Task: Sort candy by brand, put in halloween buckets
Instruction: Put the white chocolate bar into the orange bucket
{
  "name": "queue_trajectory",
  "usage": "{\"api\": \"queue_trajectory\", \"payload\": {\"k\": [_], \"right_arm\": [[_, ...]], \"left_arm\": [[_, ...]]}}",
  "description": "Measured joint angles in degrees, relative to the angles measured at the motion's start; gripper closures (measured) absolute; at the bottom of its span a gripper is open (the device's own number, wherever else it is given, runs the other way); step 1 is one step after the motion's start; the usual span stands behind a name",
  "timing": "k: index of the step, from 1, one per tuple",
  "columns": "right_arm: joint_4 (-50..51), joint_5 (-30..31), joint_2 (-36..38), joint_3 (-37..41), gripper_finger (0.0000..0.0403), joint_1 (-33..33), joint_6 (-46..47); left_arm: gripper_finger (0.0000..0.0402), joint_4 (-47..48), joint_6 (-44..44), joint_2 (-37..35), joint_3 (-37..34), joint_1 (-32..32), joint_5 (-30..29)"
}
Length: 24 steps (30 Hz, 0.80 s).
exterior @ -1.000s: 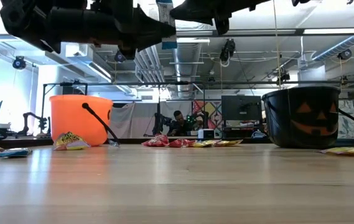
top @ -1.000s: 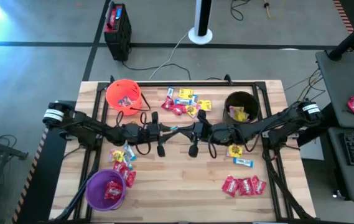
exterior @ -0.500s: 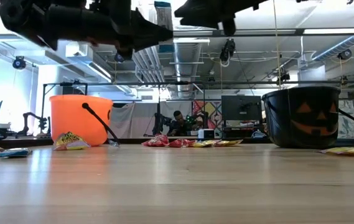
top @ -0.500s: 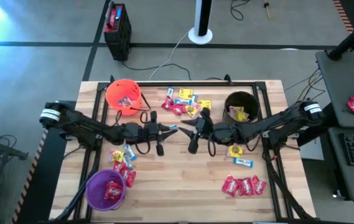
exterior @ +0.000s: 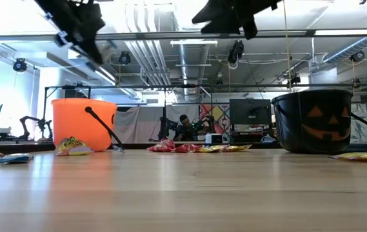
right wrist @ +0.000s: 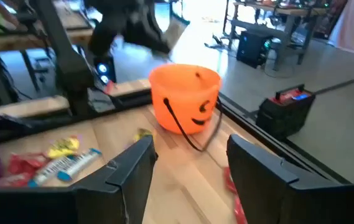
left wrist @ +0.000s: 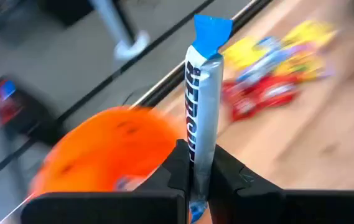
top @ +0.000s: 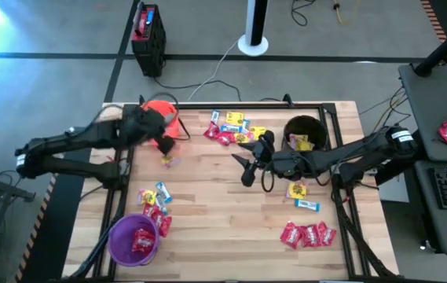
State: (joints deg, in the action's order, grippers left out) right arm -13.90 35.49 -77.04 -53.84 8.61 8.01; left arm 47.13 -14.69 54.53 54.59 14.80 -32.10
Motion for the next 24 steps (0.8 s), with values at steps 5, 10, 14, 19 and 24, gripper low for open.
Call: {"api": "queue_trajectory", "payload": {"k": [5,10,14,19,24], "right_arm": [[-0.10,0.13,-1.73,0.00,0.0211,-0.79,1.06],[-0.03,0.10,-1.83,0.00,0.0213,-0.89,1.42],[0.08,0.10,-1.71,0.00,0.0213,-0.89,1.42],[0.17,0.10,-1.63,0.00,0.0213,-0.89,1.44],[0.38,0.10,-1.63,0.00,0.0213,-0.89,1.44]], "left_arm": [[0.0394,6.24,5.75,2.85,4.11,10.45,3.41],[0.0395,6.67,13.76,7.80,4.48,21.62,13.70],[0.0378,7.41,14.80,11.96,4.31,28.12,9.58],[0.0315,7.48,15.71,13.89,4.26,29.98,8.68],[0.0253,7.37,15.93,13.70,4.33,29.97,8.70]]}}
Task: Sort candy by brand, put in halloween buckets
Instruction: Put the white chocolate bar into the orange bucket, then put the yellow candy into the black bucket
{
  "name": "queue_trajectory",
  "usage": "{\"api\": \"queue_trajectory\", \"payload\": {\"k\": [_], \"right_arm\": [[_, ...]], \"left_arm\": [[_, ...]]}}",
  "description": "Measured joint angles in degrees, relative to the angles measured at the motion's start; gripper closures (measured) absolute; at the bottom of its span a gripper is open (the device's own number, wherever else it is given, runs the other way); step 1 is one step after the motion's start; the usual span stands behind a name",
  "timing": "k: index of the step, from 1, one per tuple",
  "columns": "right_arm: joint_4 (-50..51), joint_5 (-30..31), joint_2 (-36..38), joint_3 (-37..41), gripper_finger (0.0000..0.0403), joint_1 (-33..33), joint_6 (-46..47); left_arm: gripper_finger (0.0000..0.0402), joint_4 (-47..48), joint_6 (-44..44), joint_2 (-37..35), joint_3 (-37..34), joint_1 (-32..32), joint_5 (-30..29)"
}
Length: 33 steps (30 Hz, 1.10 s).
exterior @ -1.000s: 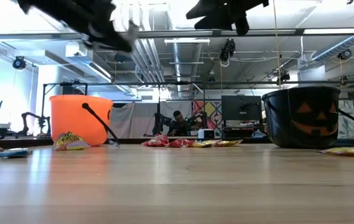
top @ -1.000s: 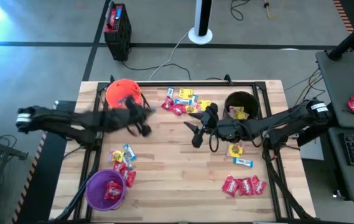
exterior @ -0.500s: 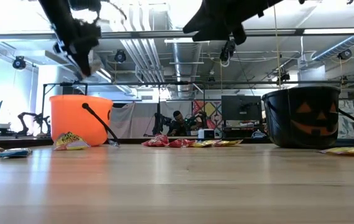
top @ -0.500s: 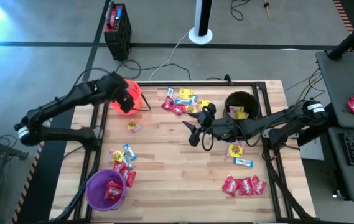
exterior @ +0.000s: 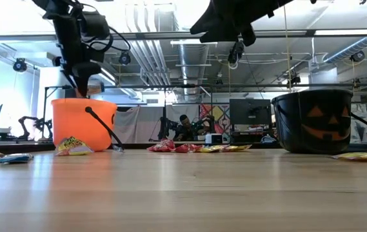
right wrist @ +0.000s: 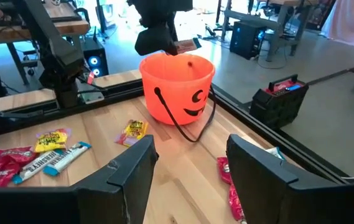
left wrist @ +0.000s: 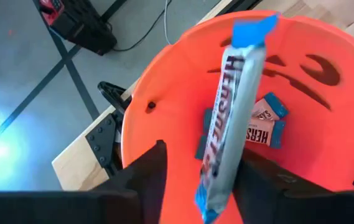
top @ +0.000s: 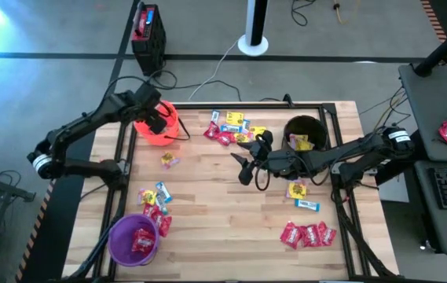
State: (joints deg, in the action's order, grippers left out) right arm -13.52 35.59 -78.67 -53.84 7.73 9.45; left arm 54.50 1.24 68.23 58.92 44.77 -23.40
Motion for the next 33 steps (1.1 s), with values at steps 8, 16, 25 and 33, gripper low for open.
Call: {"api": "queue_trajectory", "payload": {"k": [8,16,25,33], "right_arm": [[0.05,0.00,0.00,0.00,0.0213,0.00,0.00],[8.83,-0.56,1.09,0.00,0.0213,-0.11,8.55],[31.21,-22.86,1.11,-0.01,0.0213,-1.77,35.89],[63.18,-38.27,-3.12,-0.02,0.0213,-1.12,56.38]], "left_arm": [[0.0197,0.86,0.21,-2.20,-0.02,-0.04,-0.02],[0.0185,-1.46,-2.41,-6.72,-0.22,-2.93,0.95],[0.0195,-12.51,-3.90,-17.43,-2.36,-21.50,4.92],[0.0199,-20.83,-2.56,-21.97,-2.46,-39.63,0.86]]}}
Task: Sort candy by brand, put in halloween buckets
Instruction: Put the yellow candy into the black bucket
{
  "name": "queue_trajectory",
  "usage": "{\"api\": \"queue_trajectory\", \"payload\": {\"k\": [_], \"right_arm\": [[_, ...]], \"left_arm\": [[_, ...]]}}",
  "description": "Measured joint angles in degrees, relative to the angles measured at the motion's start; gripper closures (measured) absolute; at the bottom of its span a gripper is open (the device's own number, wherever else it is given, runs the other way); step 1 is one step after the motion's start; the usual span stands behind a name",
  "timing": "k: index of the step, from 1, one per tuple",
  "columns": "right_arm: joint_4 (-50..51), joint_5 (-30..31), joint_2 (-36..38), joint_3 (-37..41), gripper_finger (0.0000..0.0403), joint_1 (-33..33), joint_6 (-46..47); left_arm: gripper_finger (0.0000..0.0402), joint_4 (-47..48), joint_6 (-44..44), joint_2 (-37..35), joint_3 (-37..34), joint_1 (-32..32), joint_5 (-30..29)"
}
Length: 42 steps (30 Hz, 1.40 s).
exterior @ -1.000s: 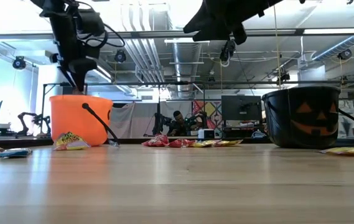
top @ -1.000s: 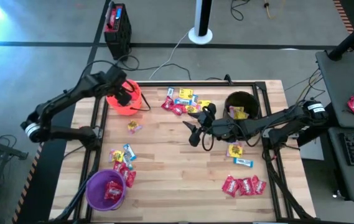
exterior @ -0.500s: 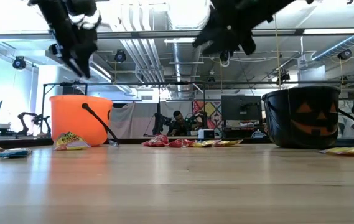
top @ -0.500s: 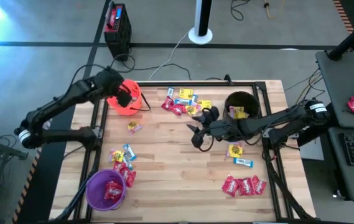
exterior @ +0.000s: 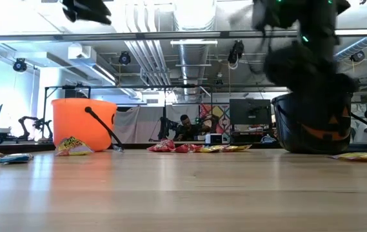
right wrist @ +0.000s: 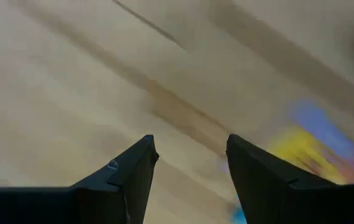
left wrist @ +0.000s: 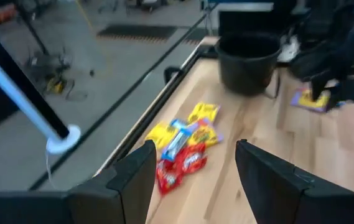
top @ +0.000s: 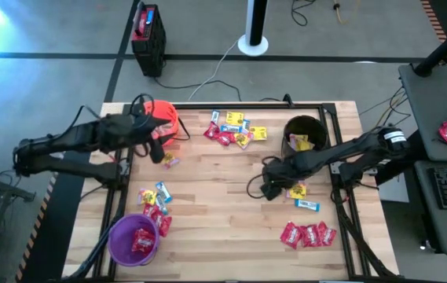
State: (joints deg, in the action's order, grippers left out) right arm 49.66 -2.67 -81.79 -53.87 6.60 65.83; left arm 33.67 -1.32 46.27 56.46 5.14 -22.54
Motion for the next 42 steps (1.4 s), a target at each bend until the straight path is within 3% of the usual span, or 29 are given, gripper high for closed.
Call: {"api": "queue_trajectory", "payload": {"k": [3,7,17,22,30,36,42], "right_arm": [[8.10,-0.35,-2.18,0.00,0.0213,0.42,3.57],[8.75,-0.40,-4.36,0.00,0.0213,0.64,3.80],[8.51,-0.78,-10.14,0.48,0.0219,0.62,-0.35],[7.74,-0.79,-12.16,0.48,0.0262,0.62,-1.50],[6.42,-2.85,-14.83,0.59,0.0368,0.60,-6.81],[7.37,-2.33,-11.57,0.62,0.0393,0.72,-8.03],[3.23,-1.45,-2.13,-0.13,0.0394,1.01,-10.39]], "left_arm": [[0.0199,-0.38,0.61,-0.42,-0.01,-3.80,-4.75],[0.0199,0.11,0.66,-0.24,-0.03,-5.28,-9.24],[0.0199,0.87,0.65,0.43,-0.03,-5.26,-9.97],[0.0199,0.87,0.65,0.55,-0.03,-5.28,-9.97],[0.0199,0.89,0.63,0.96,-0.03,-5.28,-9.95],[0.0199,0.89,0.63,1.73,-0.03,-5.28,-9.95],[0.0199,0.89,0.79,2.59,-0.03,-5.28,-9.95]]}}
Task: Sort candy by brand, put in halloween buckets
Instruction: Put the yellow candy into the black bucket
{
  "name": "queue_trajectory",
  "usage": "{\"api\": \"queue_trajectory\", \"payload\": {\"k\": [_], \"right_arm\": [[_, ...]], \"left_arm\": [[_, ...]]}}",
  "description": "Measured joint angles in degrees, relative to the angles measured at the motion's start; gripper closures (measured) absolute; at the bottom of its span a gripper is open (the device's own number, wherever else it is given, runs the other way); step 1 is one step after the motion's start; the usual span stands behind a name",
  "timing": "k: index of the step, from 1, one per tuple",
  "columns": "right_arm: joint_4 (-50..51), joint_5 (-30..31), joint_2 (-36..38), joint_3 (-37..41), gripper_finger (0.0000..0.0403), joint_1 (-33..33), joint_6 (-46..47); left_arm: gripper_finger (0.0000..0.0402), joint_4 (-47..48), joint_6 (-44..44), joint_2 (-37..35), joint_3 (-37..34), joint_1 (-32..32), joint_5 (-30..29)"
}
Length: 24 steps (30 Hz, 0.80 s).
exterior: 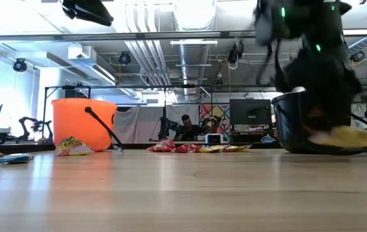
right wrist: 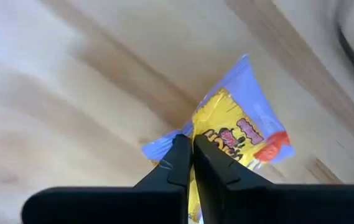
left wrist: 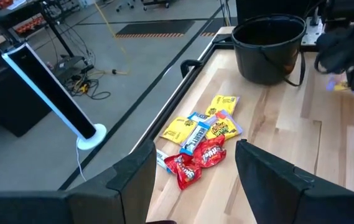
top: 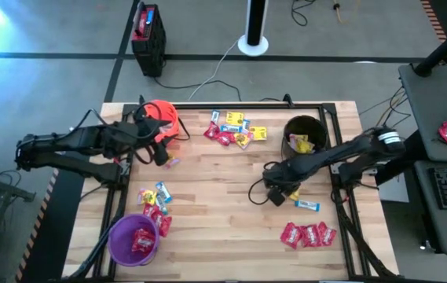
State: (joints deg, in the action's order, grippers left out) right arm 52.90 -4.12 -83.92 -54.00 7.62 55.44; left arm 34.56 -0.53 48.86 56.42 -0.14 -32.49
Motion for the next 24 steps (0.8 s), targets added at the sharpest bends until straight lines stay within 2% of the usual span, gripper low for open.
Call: {"api": "queue_trajectory", "payload": {"k": [3,6,8,10,13,16,20,24], "right_arm": [[-9.53,3.95,5.49,-0.02,0.0394,0.00,-3.08],[-19.19,11.45,9.96,-0.05,0.0394,0.00,-8.20],[-23.17,18.75,12.88,-0.15,0.0394,0.00,-11.82],[-23.07,28.23,15.18,-0.97,0.0394,0.00,-13.69],[-14.70,40.96,16.99,-3.49,0.0394,-0.83,-13.23],[0.12,49.77,16.95,-7.39,0.0394,-3.40,-5.60],[18.35,51.85,14.35,-11.39,0.0394,-8.81,6.17],[23.92,49.27,11.93,-13.35,0.0385,-12.59,8.20]], "left_arm": [[0.0199,-0.04,0.02,0.44,0.00,0.00,0.00],[0.0199,-0.04,0.04,1.01,0.00,0.00,0.00],[0.0199,-0.07,0.04,1.38,0.00,0.00,0.00],[0.0199,-0.05,0.04,1.70,0.00,0.00,0.00],[0.0199,-0.03,0.04,2.01,0.00,0.00,0.02],[0.0199,-0.04,0.04,2.15,0.00,-0.03,0.02],[0.0199,-0.08,0.04,2.38,0.00,-0.02,0.02],[0.0199,-0.23,0.04,2.64,0.00,-0.02,0.02]]}}
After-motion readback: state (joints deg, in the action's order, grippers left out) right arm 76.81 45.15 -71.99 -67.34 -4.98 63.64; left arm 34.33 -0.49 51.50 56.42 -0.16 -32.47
